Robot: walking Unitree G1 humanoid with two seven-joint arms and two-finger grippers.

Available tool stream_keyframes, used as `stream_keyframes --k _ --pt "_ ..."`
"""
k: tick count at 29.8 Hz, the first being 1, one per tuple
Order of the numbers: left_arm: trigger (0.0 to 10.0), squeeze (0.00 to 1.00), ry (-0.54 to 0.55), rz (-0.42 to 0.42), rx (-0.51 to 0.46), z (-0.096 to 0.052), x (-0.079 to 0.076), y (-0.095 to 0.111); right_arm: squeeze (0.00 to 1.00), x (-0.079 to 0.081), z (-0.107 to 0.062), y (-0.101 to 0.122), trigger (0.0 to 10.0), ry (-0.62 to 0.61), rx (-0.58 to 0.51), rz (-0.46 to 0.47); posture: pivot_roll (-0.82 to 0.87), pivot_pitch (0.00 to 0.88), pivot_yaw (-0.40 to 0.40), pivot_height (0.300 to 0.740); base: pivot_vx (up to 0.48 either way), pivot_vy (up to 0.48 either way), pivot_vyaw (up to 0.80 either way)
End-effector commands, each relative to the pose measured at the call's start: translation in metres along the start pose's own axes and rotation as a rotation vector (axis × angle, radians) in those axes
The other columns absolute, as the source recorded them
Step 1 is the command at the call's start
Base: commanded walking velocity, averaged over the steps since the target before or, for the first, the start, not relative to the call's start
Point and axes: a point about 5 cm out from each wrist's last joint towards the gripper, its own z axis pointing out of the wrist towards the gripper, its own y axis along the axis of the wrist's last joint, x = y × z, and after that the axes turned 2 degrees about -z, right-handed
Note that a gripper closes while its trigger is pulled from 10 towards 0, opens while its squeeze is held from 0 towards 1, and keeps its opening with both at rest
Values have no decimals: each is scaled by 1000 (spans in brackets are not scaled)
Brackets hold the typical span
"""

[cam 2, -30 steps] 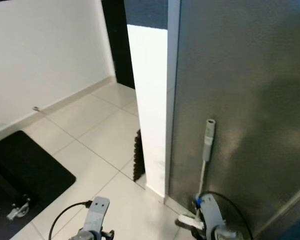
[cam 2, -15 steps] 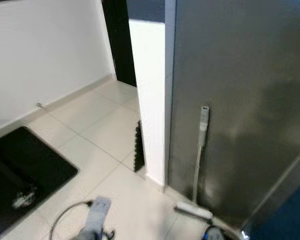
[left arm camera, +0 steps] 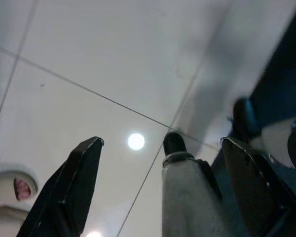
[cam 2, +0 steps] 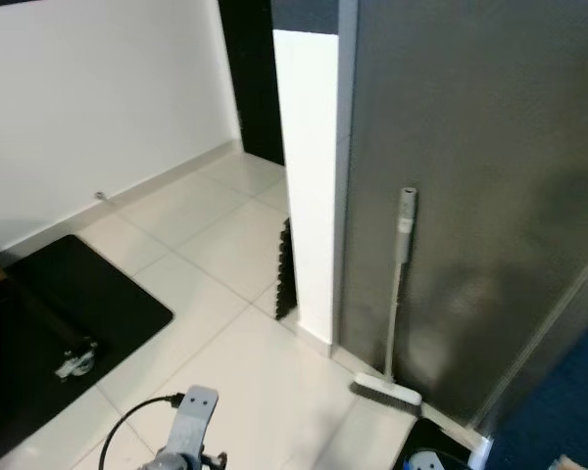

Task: Sweep floor

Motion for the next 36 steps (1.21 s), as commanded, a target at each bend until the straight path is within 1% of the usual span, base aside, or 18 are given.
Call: stream_keyframes --k 1,4,8,11,12,21,36 --pt "10000 0 7 13 7 0 3 -2 0 7 1 -5 10000 15 24 0 -9 0 -2 740 -296 0 -800" --pt "10000 0 6 11 7 0 3 -2 0 15 2 2 10000 15 23 -13 -10 0 -1 740 -292 0 -800" --pt "10000 0 6 9 8 0 4 -1 0 20 3 5 10000 13 22 -20 -10 0 -1 740 -292 0 -800" --pt "10000 0 6 9 8 0 4 -1 0 20 3 5 10000 13 22 -20 -10 0 -1 740 -292 0 -800" --pt "10000 0 6 7 7 0 4 -1 0 24 4 8 10000 13 19 -27 -11 0 0 740 -296 0 -800" --pt "10000 0 3 7 4 0 3 0 0 19 3 4 10000 -8 31 -44 -15 0 2 740 -294 0 -800" --pt "10000 0 1 6 5 0 3 0 0 19 3 4 10000 -18 41 -45 -15 0 3 740 -294 0 -800"
